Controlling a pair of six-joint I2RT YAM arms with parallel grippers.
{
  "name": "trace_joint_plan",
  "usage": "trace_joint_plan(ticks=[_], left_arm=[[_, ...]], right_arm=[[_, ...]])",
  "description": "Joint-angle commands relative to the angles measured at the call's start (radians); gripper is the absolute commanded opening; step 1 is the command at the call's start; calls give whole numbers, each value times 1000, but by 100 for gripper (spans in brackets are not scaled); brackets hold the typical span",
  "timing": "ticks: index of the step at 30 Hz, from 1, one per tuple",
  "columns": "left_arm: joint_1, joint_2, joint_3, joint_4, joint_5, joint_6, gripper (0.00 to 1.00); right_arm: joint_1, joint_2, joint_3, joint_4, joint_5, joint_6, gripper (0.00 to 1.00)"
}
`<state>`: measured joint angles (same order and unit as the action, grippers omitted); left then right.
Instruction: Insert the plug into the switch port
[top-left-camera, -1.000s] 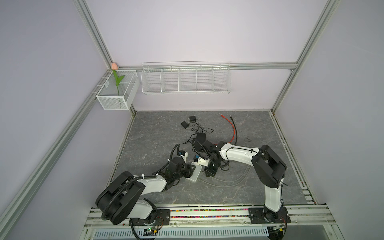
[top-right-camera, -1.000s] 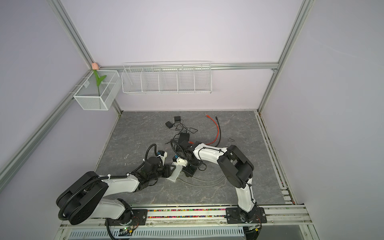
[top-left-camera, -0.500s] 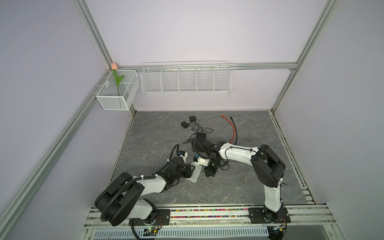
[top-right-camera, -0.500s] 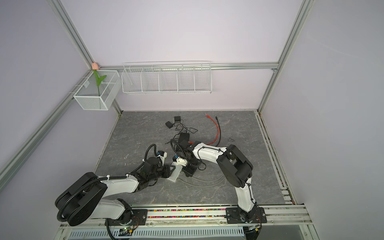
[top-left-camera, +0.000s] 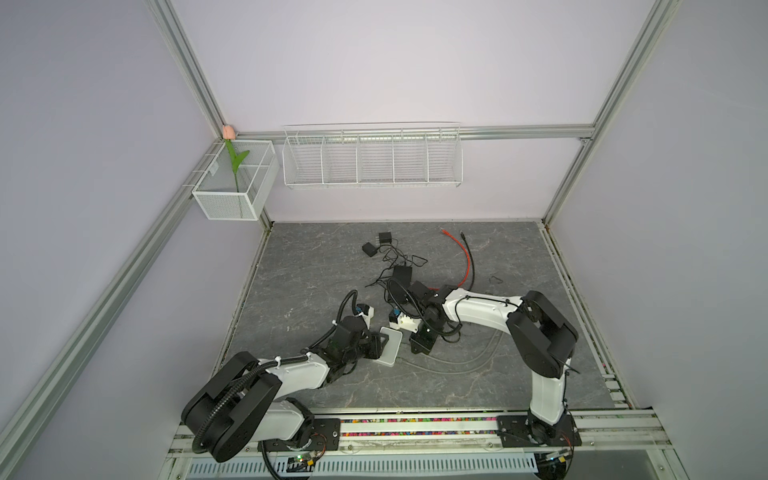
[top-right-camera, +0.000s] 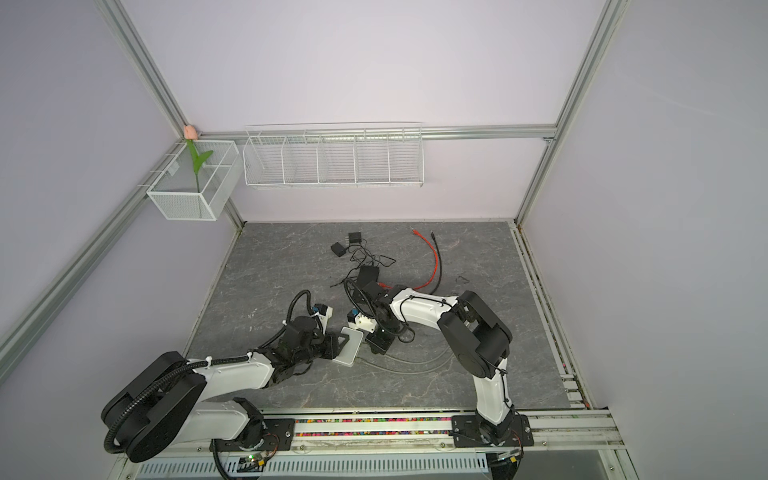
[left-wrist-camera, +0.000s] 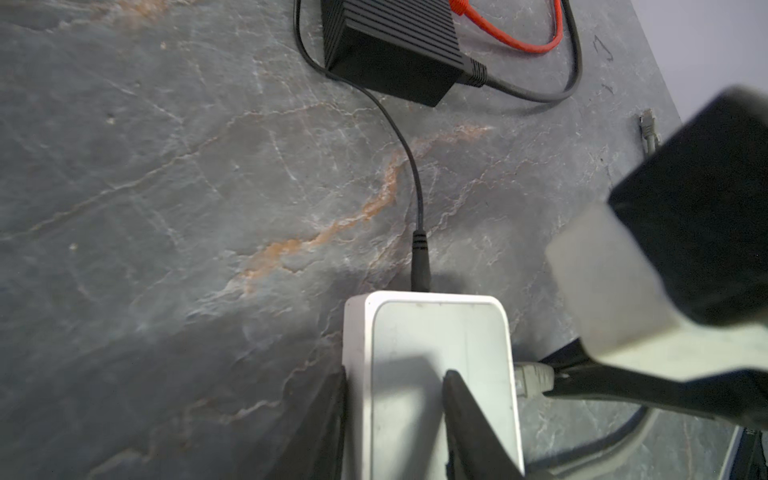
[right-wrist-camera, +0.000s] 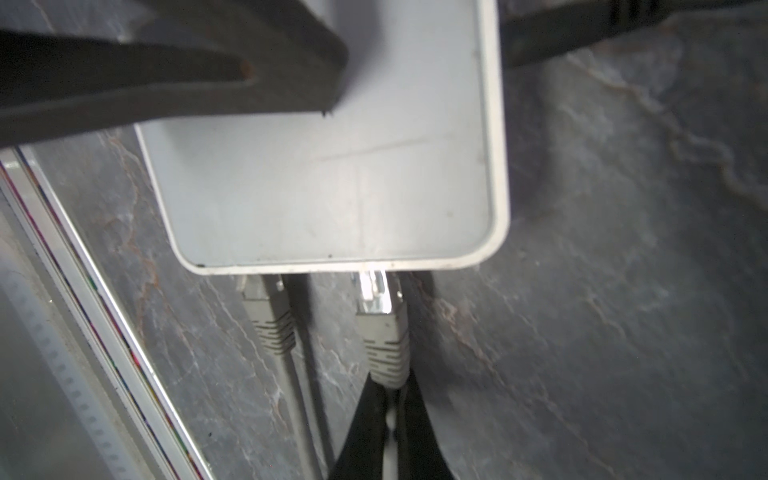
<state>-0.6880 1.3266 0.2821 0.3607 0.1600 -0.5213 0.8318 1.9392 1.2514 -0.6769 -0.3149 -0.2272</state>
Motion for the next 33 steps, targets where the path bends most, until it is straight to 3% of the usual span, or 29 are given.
trace_joint_plan(ticks=[1,18,33], left_arm=[[-38,-3,-15,-25,204,10,36],[-41,-69,-27,-52,217,12,33],[-62,-40,-21,-33,229,10,31]], right_arm=[[14,12,-5,369,-65,19,7],[13,-65,-99,477,-83,48,7],[37,-16,-41,450,-101,16,7]])
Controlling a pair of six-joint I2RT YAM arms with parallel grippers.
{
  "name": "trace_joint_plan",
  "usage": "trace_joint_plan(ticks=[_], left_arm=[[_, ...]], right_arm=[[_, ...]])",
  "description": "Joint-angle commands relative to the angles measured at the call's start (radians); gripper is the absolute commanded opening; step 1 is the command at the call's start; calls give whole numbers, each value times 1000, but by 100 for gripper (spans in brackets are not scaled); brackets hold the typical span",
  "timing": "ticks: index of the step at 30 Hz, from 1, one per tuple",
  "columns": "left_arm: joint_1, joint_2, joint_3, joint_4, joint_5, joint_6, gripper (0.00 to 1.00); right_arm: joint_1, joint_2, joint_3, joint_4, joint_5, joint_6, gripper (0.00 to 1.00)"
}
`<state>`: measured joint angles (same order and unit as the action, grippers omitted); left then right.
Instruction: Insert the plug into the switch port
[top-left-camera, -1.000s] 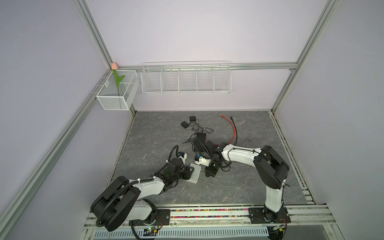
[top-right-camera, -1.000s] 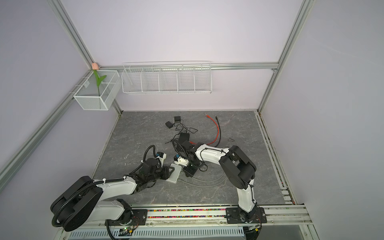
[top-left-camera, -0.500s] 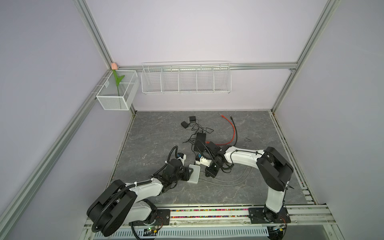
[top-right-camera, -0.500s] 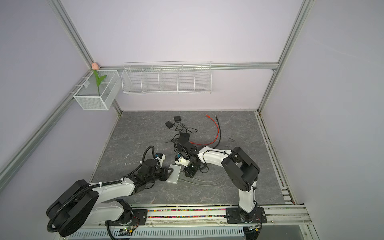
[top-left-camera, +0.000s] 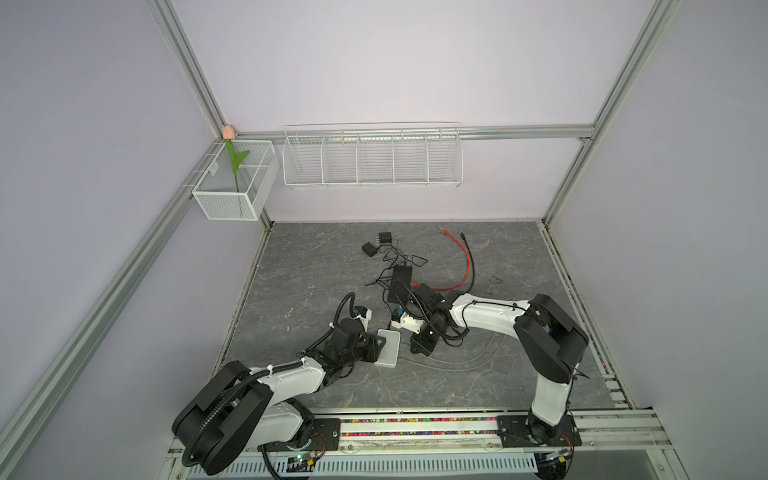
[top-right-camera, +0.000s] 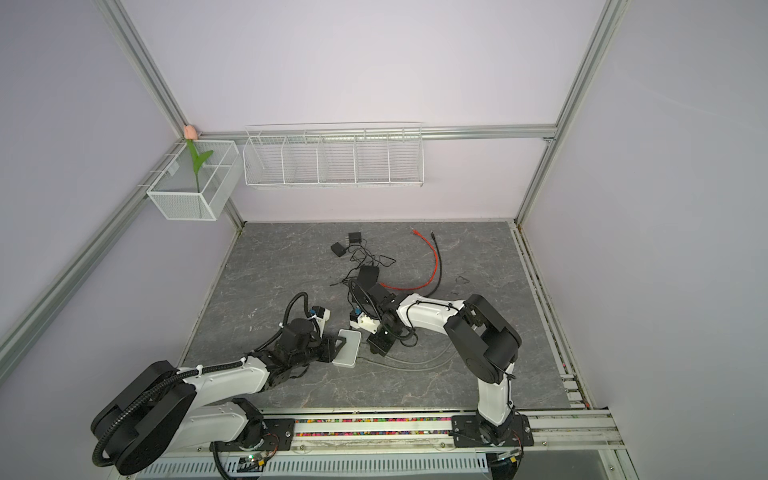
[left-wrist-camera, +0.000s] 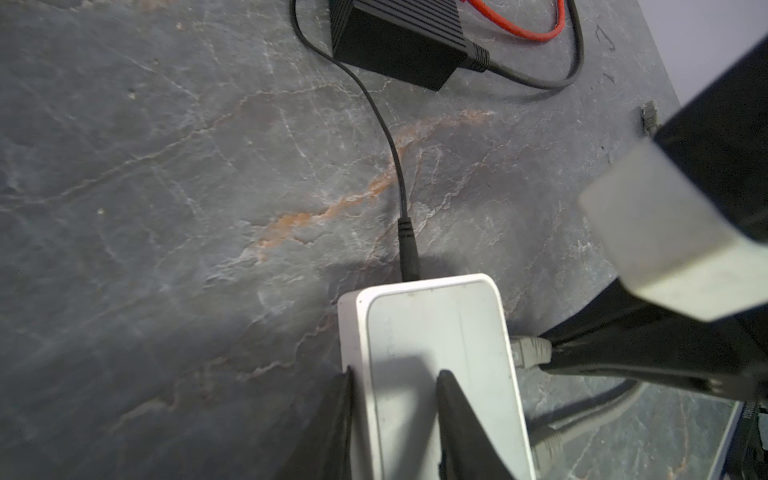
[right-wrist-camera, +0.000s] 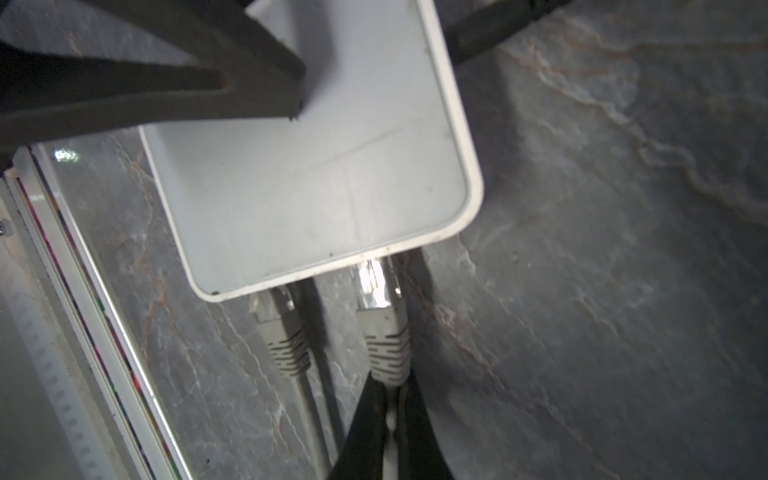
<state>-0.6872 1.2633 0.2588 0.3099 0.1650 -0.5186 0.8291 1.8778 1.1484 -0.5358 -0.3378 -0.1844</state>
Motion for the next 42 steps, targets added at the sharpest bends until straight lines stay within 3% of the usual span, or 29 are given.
trace_joint_plan(ticks=[1,42], left_arm=[[-67,25,2,20,224,6,31],[-119,80,19,48,251,8,27]], right_arm=[[42,48,64,313,-83,-32,7],[60,118,148,355,-148,-67,7]])
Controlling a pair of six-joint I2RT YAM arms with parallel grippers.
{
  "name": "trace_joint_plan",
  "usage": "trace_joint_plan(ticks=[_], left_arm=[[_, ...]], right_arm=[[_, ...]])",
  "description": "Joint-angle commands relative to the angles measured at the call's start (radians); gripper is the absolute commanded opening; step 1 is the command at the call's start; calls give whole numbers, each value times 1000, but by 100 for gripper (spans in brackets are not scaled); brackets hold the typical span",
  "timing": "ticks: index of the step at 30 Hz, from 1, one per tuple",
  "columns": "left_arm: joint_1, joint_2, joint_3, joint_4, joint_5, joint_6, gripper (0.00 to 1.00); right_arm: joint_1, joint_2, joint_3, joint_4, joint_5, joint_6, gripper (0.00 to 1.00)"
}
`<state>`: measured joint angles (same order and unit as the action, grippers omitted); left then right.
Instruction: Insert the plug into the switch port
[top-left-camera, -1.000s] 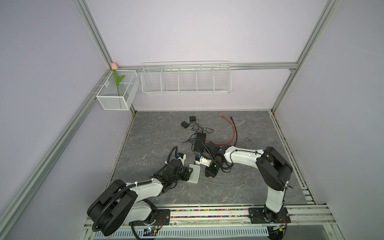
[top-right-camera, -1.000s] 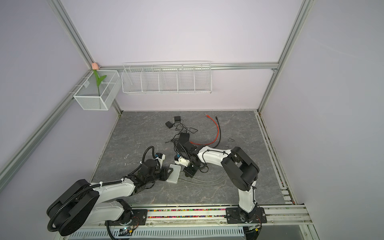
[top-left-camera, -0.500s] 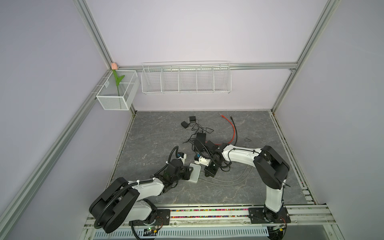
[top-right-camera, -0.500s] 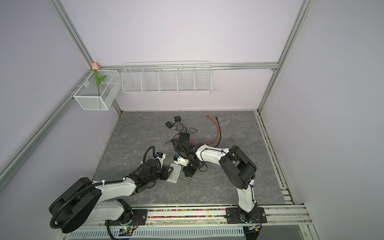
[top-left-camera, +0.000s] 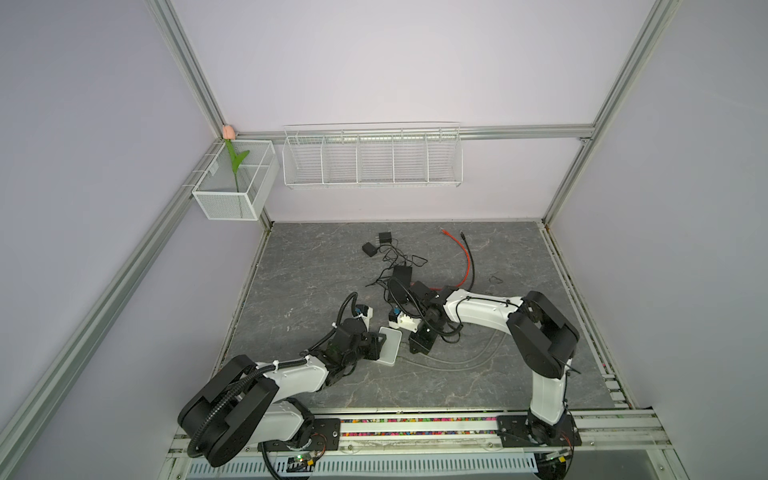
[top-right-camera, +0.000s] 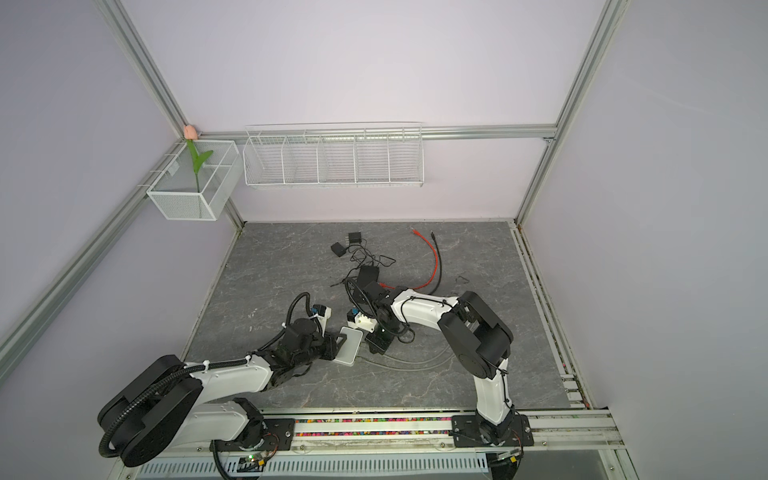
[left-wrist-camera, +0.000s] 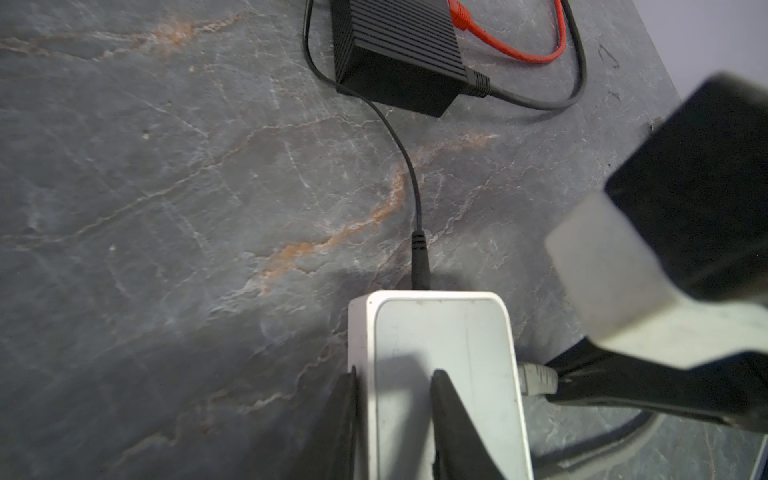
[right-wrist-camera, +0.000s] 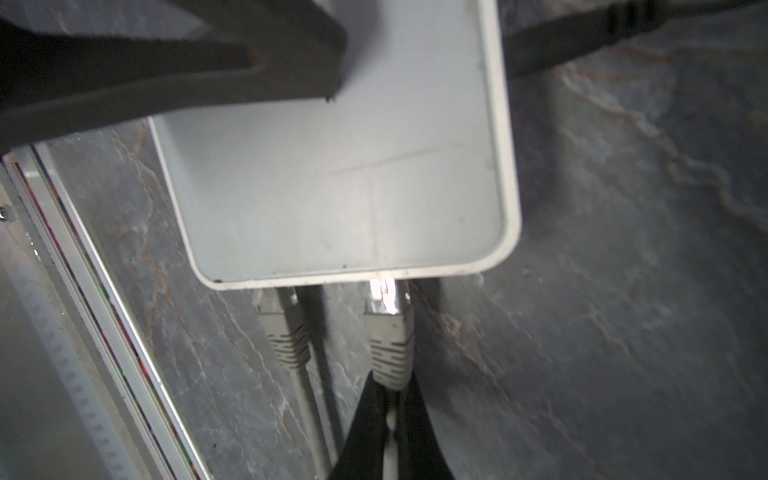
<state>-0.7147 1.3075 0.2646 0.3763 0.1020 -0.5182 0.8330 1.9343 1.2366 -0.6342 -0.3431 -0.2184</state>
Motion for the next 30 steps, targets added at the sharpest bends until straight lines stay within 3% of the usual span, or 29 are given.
trace_joint_plan(ticks=[1,11,30], left_arm=[[-95,36,13,-17,314,9,27],[-121,47,28,-2,335,10,27],[-121,-58,4,-65,292,24,26]], right_arm=[[55,64,66,460,-145,-34,7],[56,88,129,517,-165,3,7],[54,-48,-75,567,-118,19,7]])
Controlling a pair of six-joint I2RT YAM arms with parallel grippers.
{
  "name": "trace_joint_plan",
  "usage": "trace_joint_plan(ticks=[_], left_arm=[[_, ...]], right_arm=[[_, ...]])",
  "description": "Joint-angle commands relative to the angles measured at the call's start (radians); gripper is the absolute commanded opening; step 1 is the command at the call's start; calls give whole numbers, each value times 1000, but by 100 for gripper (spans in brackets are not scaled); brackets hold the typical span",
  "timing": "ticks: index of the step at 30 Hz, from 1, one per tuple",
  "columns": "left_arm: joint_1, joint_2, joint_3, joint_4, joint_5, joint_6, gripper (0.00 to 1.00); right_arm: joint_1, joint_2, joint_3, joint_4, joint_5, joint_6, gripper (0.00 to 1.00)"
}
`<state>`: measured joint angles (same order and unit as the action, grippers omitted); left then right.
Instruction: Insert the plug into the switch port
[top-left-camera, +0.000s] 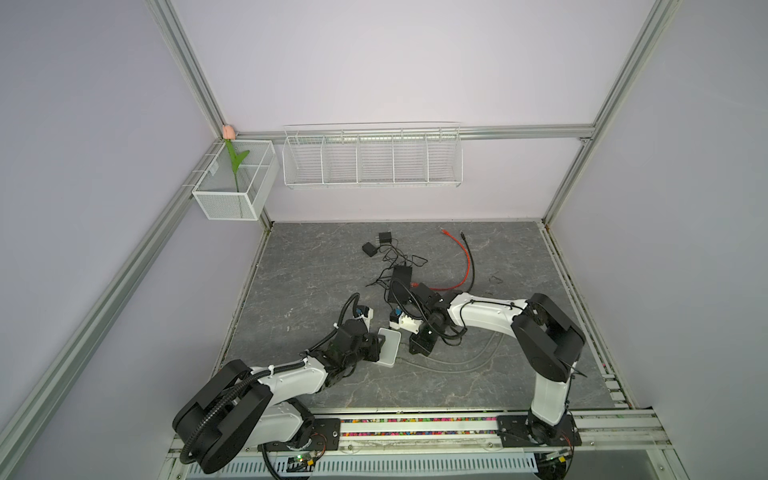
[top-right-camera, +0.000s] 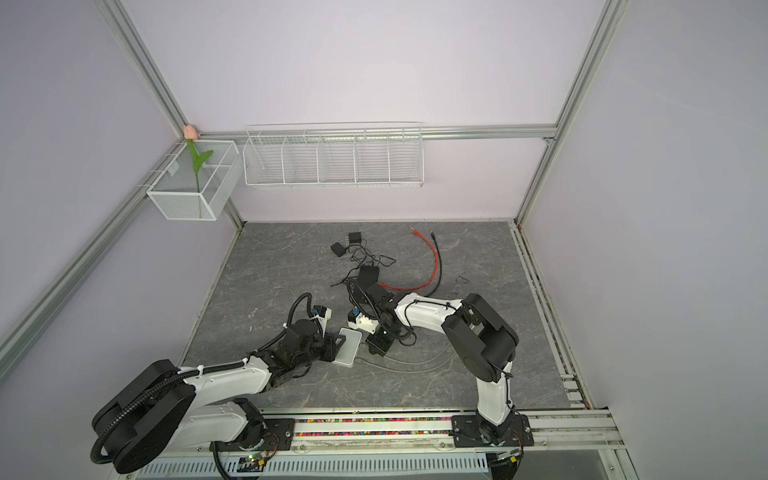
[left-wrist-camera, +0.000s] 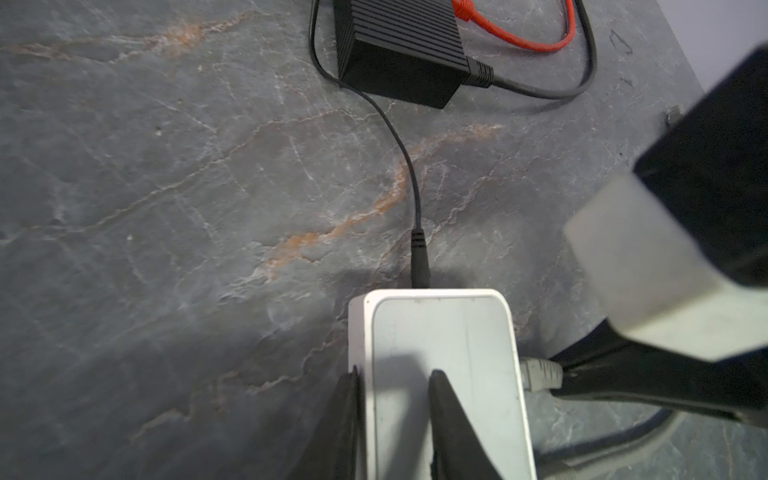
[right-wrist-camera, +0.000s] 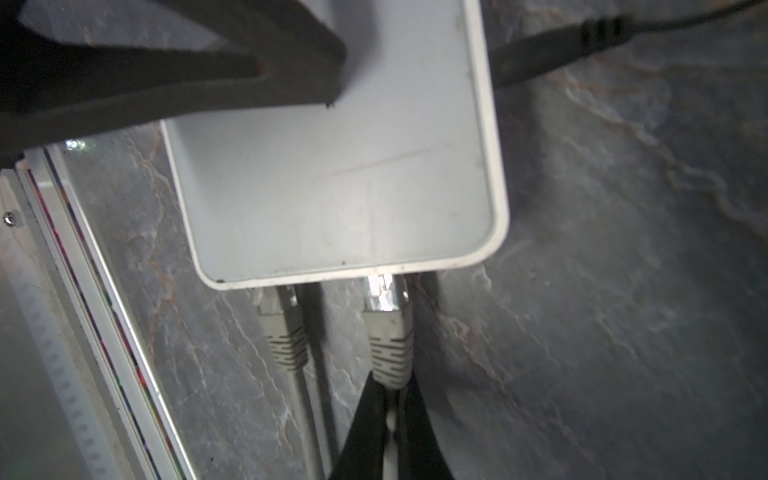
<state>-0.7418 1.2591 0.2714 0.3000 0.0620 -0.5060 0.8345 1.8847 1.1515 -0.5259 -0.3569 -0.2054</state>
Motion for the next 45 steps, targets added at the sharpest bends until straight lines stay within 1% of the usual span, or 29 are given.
trace_joint_plan(ticks=[1,5,10,14,19,29,37,45], left_arm=[[-94,-14,-4,14,334,12,26],[-94,-28,-8,25,348,10,26],[-93,-30,-15,45,370,3,24],[-93,-16,-17,63,378,-5,23],[-94,-4,-17,81,387,-12,23],[-94,-25,-18,51,371,0,23],[-94,-9,-18,62,380,-9,23],[-95,0,-21,83,383,-15,23]], right_arm=[[51,2,8,464,-106,8,7],[48,-2,5,508,-131,35,7],[49,-13,-12,636,-201,74,7],[63,4,21,654,-220,90,7],[91,11,56,597,-182,46,7],[84,-12,31,570,-133,20,7],[79,-9,28,576,-91,24,7],[70,7,46,584,-37,58,7]])
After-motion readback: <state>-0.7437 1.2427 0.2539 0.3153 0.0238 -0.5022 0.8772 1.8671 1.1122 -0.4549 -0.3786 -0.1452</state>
